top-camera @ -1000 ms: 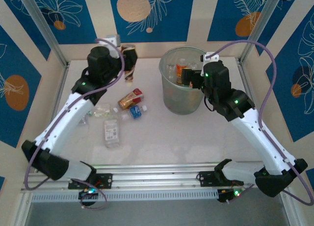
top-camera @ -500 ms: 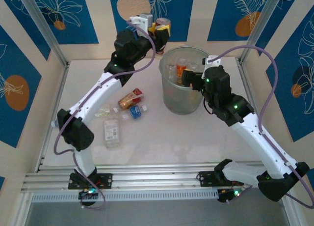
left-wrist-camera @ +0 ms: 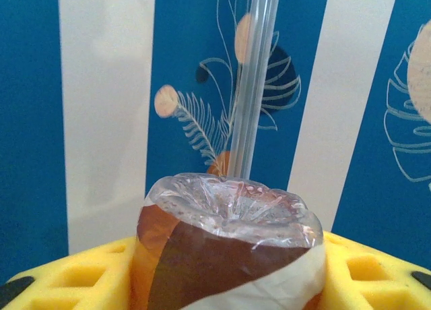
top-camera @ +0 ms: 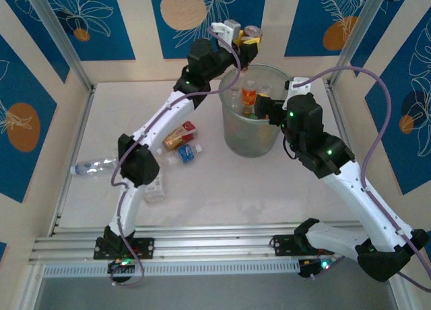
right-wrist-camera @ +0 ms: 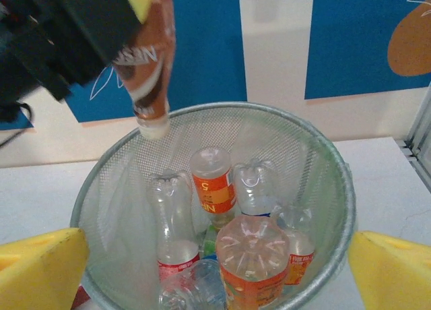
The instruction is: Put the plastic bottles in the bin
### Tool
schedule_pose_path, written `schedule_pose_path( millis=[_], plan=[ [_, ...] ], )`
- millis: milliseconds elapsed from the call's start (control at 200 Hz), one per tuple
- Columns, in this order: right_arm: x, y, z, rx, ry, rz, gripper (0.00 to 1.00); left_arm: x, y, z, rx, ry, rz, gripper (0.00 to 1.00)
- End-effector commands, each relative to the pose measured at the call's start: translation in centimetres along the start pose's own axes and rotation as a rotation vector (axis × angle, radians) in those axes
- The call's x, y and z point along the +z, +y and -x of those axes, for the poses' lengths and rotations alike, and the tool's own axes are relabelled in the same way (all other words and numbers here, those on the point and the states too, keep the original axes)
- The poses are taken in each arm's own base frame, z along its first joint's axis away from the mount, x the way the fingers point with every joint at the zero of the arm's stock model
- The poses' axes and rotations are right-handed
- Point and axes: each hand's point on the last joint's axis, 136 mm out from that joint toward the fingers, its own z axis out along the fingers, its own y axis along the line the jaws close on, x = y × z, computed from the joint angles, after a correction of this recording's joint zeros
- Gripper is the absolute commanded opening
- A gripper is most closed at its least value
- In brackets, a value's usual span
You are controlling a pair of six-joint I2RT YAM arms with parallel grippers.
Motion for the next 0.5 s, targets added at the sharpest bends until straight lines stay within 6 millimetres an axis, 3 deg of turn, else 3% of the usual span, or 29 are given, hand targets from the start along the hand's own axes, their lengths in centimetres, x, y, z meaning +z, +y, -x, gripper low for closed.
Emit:
schedule_pose_path(
  millis=[0,365,495],
  plan=[
    [-0.8,-0.8,0.8,0.039,-0.041,-0.027,0.99,0.7,-2.6,0.8,-0.011,-0.029,-0.093,0.52],
    [-1.0,-0.7,0.8,0.048,-0.04,-0.019,0.99,2.8,-5.6,-3.0,-0.131,-0.032,-0.158,0.53],
    [-1.2,-0.8,0.7,0.045,-0.036,-0.022,0.99,3.3,-5.9,-3.8,-0.191,-0.059,-0.169,0.53]
  ],
)
